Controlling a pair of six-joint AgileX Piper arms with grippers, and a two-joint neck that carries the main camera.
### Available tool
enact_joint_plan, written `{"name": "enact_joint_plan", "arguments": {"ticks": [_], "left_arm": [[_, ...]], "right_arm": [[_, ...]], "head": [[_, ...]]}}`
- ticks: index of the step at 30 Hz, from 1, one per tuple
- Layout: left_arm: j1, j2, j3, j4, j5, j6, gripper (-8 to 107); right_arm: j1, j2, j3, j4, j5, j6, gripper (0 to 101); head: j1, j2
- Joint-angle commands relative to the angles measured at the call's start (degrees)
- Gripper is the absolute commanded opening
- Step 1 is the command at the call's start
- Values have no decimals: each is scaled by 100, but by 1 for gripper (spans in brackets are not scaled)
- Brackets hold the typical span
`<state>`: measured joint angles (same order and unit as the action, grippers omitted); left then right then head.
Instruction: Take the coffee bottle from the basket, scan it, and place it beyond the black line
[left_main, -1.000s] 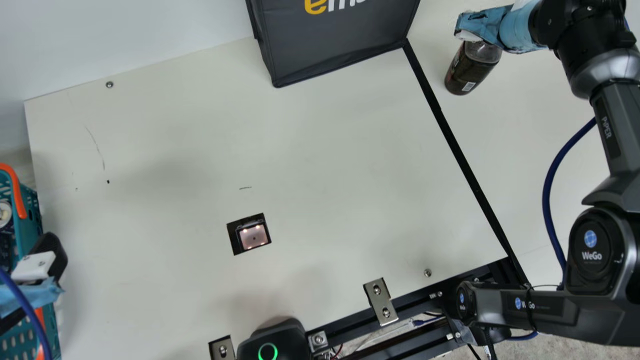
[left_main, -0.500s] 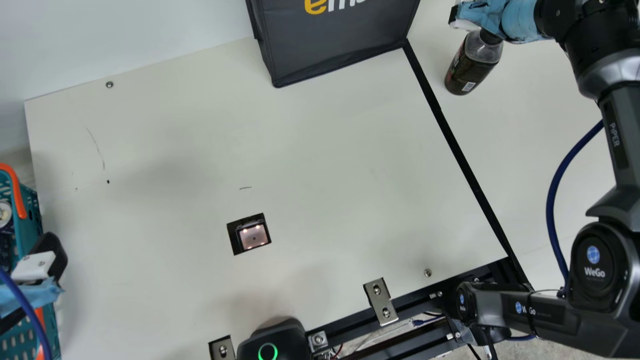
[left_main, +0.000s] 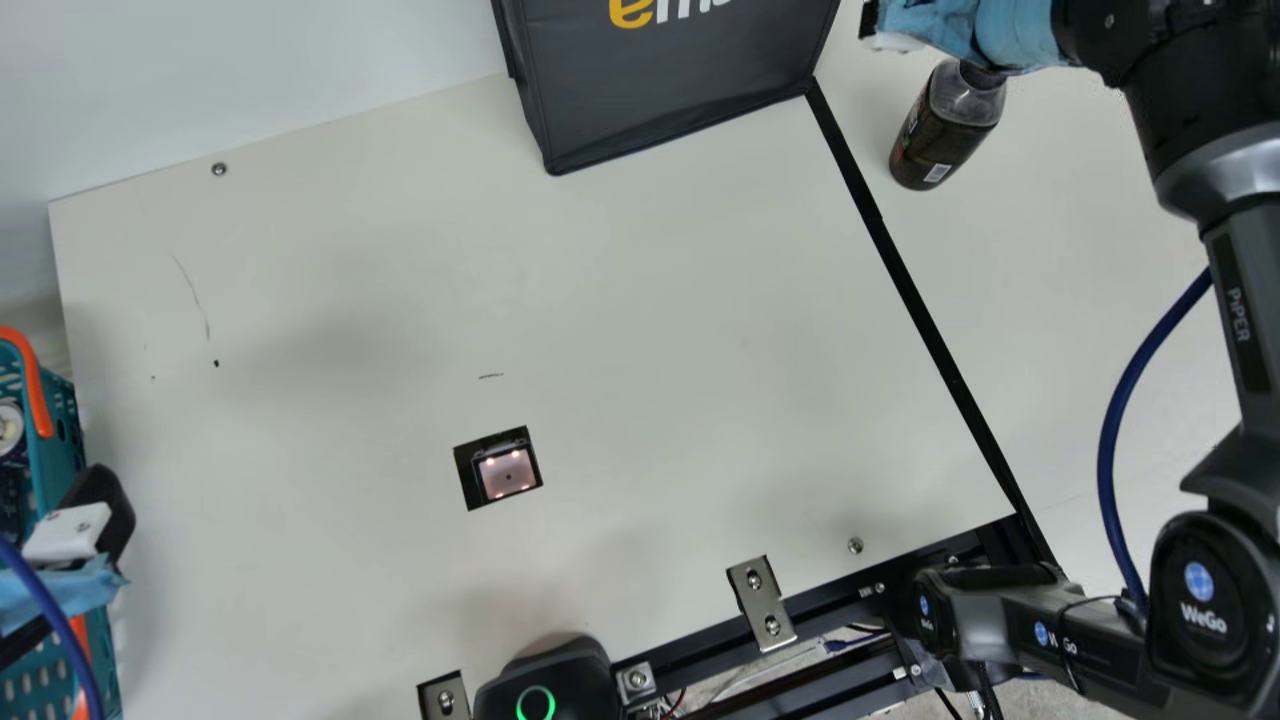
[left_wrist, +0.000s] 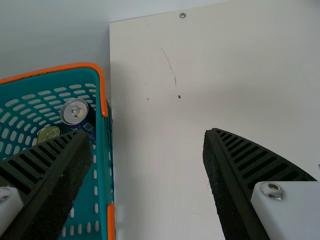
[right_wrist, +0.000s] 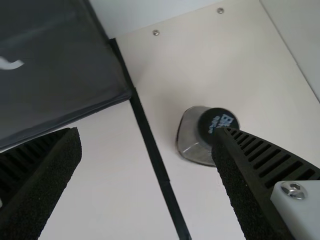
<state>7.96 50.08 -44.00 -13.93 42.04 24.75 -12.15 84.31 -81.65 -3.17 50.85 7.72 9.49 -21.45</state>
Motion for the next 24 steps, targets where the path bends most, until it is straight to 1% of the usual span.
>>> {"name": "enact_joint_plan", "arguments": {"ticks": [1, 13, 24], "left_arm": [[0, 0, 0, 0, 0, 0, 90], [0, 0, 0, 0, 0, 0, 90], [0, 0, 0, 0, 0, 0, 90]], "right_arm": [[135, -50, 29, -39, 7, 36, 91], [975, -396, 282, -231, 80, 334, 91], [1621, -594, 375, -429, 181, 666, 91]], "head": [[-157, -13], [-157, -13], [-157, -13]]}}
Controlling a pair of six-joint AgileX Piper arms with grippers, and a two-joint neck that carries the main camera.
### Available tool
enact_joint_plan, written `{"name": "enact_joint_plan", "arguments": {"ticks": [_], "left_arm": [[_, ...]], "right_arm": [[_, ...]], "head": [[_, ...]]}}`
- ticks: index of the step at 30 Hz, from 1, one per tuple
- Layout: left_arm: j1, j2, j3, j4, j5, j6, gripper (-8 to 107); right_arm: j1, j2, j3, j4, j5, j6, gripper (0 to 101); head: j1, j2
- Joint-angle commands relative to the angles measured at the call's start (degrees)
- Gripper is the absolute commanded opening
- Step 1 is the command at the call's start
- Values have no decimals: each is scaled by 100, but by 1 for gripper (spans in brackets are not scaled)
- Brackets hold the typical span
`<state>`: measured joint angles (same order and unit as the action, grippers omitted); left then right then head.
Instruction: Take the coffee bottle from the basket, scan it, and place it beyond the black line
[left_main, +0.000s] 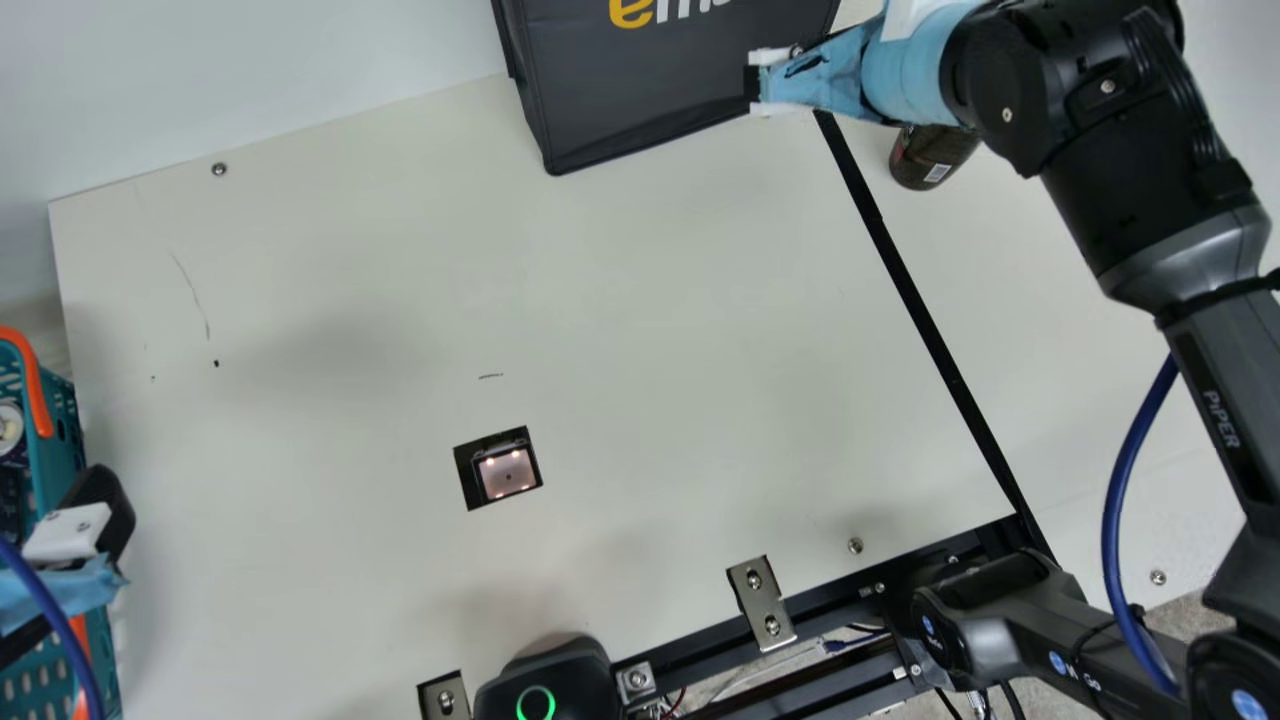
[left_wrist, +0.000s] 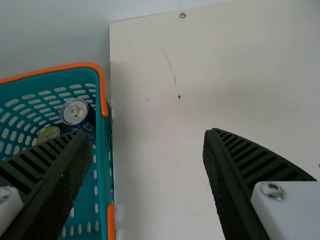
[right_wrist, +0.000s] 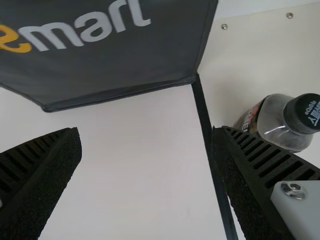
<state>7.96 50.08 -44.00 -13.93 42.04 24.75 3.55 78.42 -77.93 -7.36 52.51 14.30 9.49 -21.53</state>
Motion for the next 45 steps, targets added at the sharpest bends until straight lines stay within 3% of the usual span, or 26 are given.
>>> {"name": "enact_joint_plan", "arguments": {"ticks": [1, 14, 42, 45], "left_arm": [[0, 0, 0, 0, 0, 0, 90], [0, 0, 0, 0, 0, 0, 90], [0, 0, 0, 0, 0, 0, 90], [-105, -74, -273, 136, 300, -242, 90]], "right_arm": [[102, -26, 21, -29, 23, 39, 91], [553, -273, 91, -191, 199, 235, 91], [889, -808, -452, -206, 839, 139, 91], [760, -1097, -304, -132, 914, -52, 91]], "head": [[-157, -5], [-157, -5], [-157, -5], [-157, 394]]}}
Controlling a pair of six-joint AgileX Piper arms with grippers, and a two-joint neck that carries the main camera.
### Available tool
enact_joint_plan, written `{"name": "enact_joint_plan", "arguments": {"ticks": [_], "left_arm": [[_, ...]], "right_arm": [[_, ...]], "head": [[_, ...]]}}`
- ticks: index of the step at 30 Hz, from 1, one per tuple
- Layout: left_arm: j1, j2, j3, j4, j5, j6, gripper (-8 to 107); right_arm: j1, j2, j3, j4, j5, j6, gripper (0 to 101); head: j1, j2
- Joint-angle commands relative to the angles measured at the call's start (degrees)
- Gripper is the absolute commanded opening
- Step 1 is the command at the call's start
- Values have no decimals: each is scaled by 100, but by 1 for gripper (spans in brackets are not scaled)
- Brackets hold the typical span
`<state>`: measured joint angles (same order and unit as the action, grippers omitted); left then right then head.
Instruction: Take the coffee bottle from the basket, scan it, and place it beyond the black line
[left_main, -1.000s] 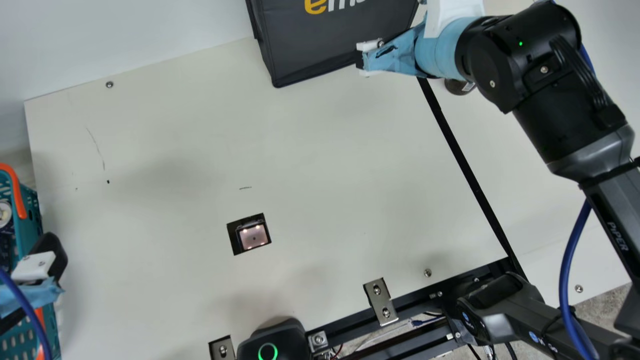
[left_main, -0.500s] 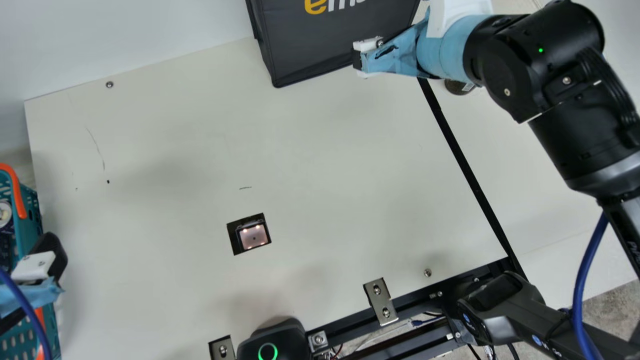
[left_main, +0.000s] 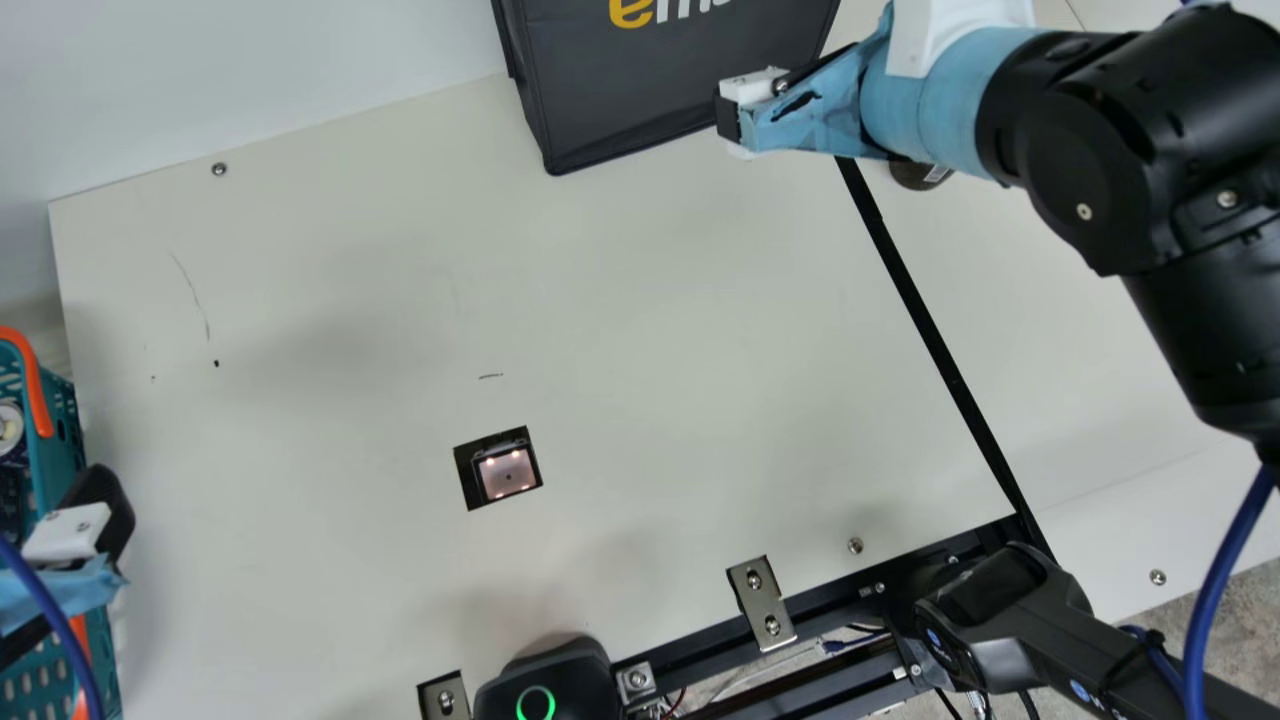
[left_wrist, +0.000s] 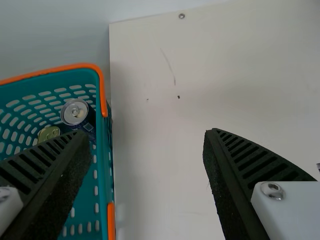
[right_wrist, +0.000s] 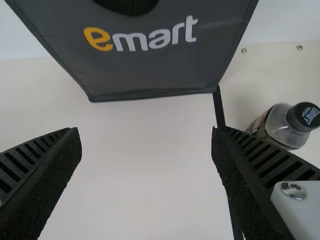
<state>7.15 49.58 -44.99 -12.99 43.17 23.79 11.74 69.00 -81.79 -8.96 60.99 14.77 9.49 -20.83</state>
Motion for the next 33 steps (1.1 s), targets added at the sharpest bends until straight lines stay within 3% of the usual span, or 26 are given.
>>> {"name": "enact_joint_plan", "arguments": {"ticks": [1, 12, 24, 33], "left_arm": [[-58, -49, -265, 89, 288, -227, 90], [-442, -321, -1266, 588, 1390, -1114, 90], [-861, -617, -2358, 1133, 2592, -2082, 90], [-875, -627, -2396, 1145, 2630, -2123, 90]], "right_arm": [[-102, -256, 127, 60, 98, -164, 91], [-568, -1358, 624, 410, 446, -876, 91], [-1076, -2560, 1167, 791, 827, -1652, 91], [-1111, -2667, 1205, 825, 911, -1707, 91]], "head": [[-157, 458], [-157, 1925], [-157, 1925], [-157, 1925]]}}
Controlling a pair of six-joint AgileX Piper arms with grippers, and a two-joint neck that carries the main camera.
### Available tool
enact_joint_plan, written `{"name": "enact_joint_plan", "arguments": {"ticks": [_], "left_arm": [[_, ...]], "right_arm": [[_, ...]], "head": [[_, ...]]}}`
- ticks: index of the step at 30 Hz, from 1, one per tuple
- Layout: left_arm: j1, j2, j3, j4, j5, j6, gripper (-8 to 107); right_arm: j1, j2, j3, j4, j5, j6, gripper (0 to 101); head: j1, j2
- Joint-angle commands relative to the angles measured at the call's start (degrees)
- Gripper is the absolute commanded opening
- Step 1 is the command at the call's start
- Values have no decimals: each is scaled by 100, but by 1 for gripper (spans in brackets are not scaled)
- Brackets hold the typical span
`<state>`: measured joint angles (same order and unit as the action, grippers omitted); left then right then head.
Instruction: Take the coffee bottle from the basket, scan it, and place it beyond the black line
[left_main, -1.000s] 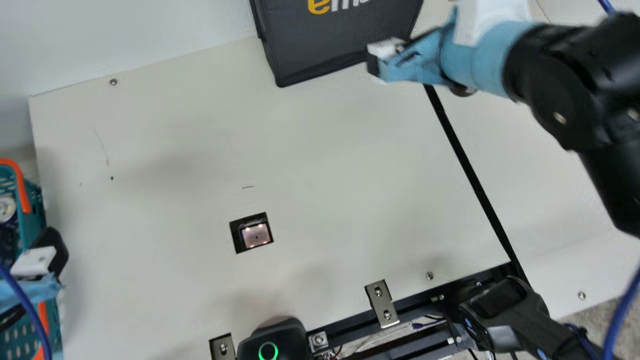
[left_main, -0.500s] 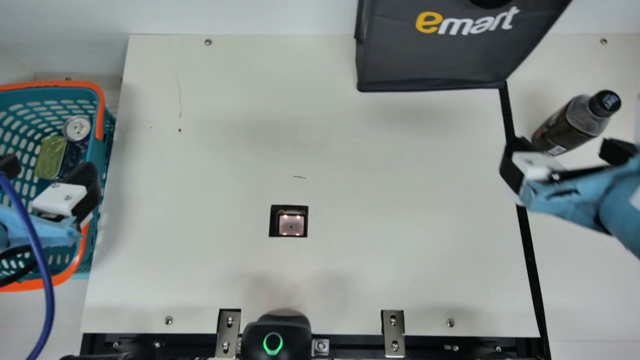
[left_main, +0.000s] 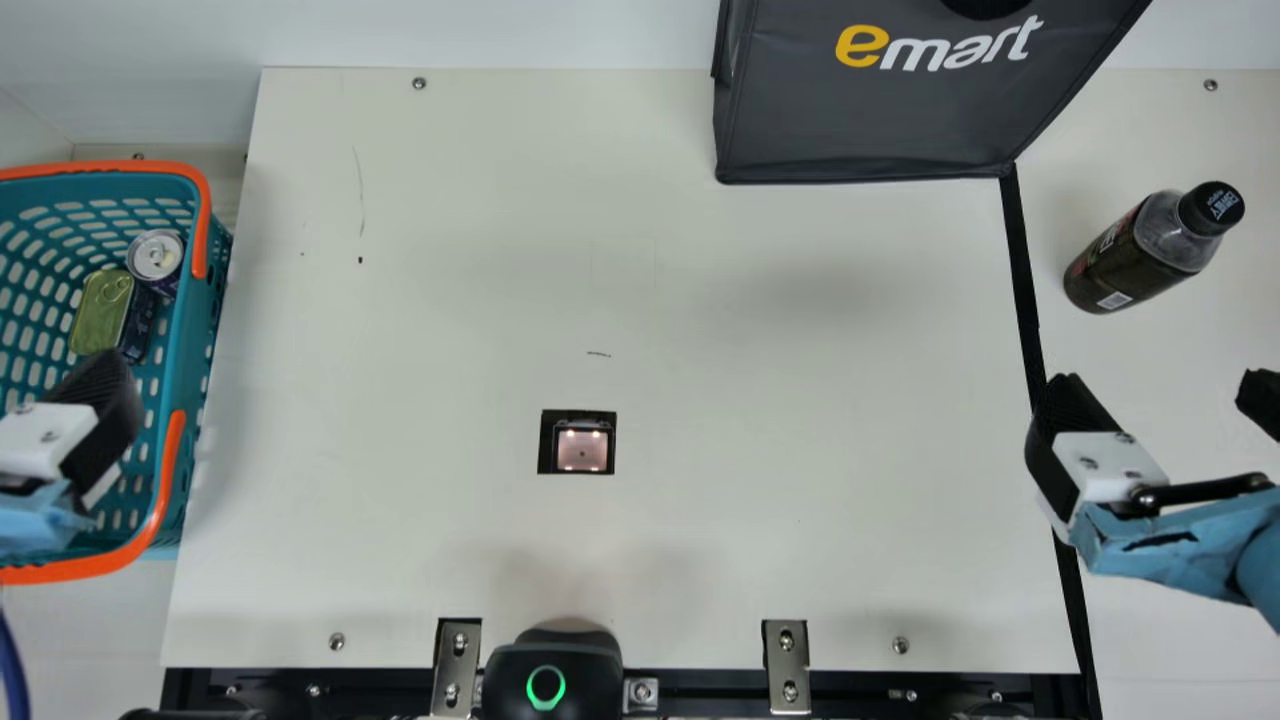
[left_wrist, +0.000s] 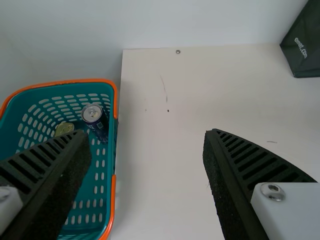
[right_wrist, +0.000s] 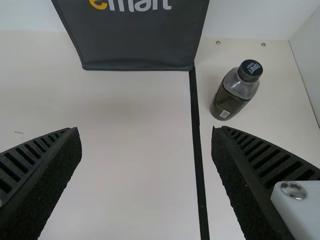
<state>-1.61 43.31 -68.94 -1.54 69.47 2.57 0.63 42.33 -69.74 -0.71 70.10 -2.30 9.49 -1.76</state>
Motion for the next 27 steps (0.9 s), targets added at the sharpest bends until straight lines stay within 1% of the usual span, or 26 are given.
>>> {"name": "enact_joint_plan", "arguments": {"ticks": [1, 27], "left_arm": [[0, 0, 0, 0, 0, 0, 90], [0, 0, 0, 0, 0, 0, 90]], "right_arm": [[0, 0, 0, 0, 0, 0, 91], [0, -4, 0, 0, -5, 0, 91]], "head": [[-157, 18], [-157, 18]]}}
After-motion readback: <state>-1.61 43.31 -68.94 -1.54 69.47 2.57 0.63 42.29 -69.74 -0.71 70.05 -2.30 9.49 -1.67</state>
